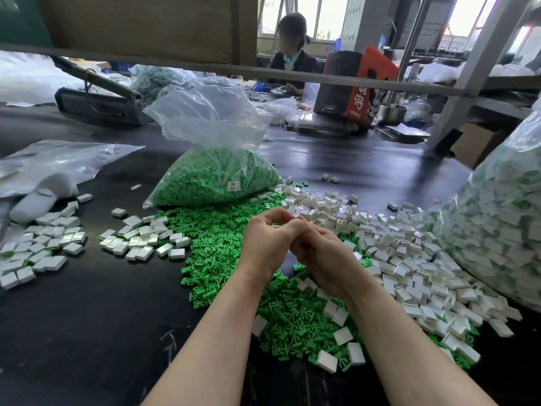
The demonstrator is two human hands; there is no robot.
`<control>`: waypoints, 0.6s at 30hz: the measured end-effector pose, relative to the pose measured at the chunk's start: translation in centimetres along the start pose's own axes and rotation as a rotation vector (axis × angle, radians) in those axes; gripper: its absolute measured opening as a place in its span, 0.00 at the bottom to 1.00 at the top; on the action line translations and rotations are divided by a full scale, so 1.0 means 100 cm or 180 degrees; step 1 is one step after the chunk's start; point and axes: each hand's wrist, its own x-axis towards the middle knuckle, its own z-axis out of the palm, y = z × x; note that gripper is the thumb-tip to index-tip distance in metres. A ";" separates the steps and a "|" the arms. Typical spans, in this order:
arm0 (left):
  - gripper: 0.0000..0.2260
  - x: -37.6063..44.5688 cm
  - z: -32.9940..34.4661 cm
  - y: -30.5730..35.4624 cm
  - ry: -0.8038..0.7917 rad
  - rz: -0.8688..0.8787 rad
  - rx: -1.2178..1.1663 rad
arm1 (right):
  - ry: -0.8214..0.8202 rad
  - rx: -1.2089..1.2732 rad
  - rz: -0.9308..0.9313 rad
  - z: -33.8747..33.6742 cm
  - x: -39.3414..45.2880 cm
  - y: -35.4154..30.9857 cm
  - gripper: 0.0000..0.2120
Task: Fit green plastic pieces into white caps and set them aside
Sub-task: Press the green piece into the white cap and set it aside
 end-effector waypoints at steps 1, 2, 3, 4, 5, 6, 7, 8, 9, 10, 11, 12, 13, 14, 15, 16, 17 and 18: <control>0.12 0.001 0.000 -0.001 -0.0001 -0.0008 -0.0003 | 0.0008 0.0031 0.0006 0.001 0.000 -0.001 0.15; 0.11 0.001 -0.001 -0.002 -0.0008 -0.0022 -0.0028 | 0.0051 0.0044 0.0032 0.003 0.001 -0.001 0.17; 0.09 0.002 -0.001 -0.002 -0.0009 -0.0033 -0.0069 | 0.0110 0.0017 0.0057 0.003 0.001 -0.002 0.18; 0.06 0.003 -0.001 -0.003 0.0007 -0.0036 -0.0108 | 0.0162 -0.0030 0.0072 0.004 0.001 -0.002 0.20; 0.05 0.003 -0.002 -0.004 0.0038 -0.0036 -0.0134 | 0.0188 -0.0070 0.0082 0.005 0.002 -0.001 0.23; 0.04 0.004 -0.002 -0.004 0.0065 -0.0033 -0.0146 | 0.0199 -0.0137 0.0088 0.006 0.002 -0.001 0.27; 0.04 0.005 -0.003 -0.005 0.0079 -0.0032 -0.0137 | 0.0195 -0.0219 0.0089 0.007 0.002 -0.001 0.29; 0.05 0.005 -0.004 -0.006 0.0078 -0.0023 -0.0117 | 0.0185 -0.0307 0.0079 0.008 0.002 -0.002 0.29; 0.05 0.006 -0.006 -0.006 0.0070 -0.0004 -0.0097 | 0.0173 -0.0401 0.0064 0.009 0.002 -0.004 0.27; 0.06 0.007 -0.007 -0.007 0.0061 0.0019 -0.0086 | 0.0191 -0.0534 0.0049 0.011 0.001 -0.005 0.26; 0.08 0.009 -0.009 -0.007 0.0077 0.0035 -0.0070 | 0.0245 -0.0720 0.0027 0.012 0.001 -0.007 0.26; 0.09 0.011 -0.013 -0.008 0.0134 0.0036 -0.0038 | 0.0326 -0.0945 -0.0016 0.013 0.001 -0.008 0.25; 0.09 0.014 -0.018 -0.008 0.0234 0.0034 0.0029 | 0.0427 -0.1150 -0.0076 0.012 0.000 -0.009 0.24; 0.08 0.016 -0.025 -0.008 0.0374 0.0048 0.0163 | 0.0548 -0.1297 -0.0138 0.011 0.000 -0.010 0.23; 0.06 0.018 -0.033 -0.009 0.0537 0.0084 0.0395 | 0.0687 -0.1378 -0.0199 0.009 0.000 -0.011 0.21; 0.05 0.020 -0.043 -0.010 0.0705 0.0135 0.0704 | 0.0838 -0.1405 -0.0260 0.006 0.000 -0.012 0.19; 0.05 0.020 -0.054 -0.012 0.0884 0.0189 0.1068 | 0.0990 -0.1423 -0.0320 0.004 0.000 -0.013 0.17; 0.05 0.020 -0.065 -0.012 0.1078 0.0228 0.1457 | 0.1139 -0.1471 -0.0366 0.001 0.001 -0.014 0.15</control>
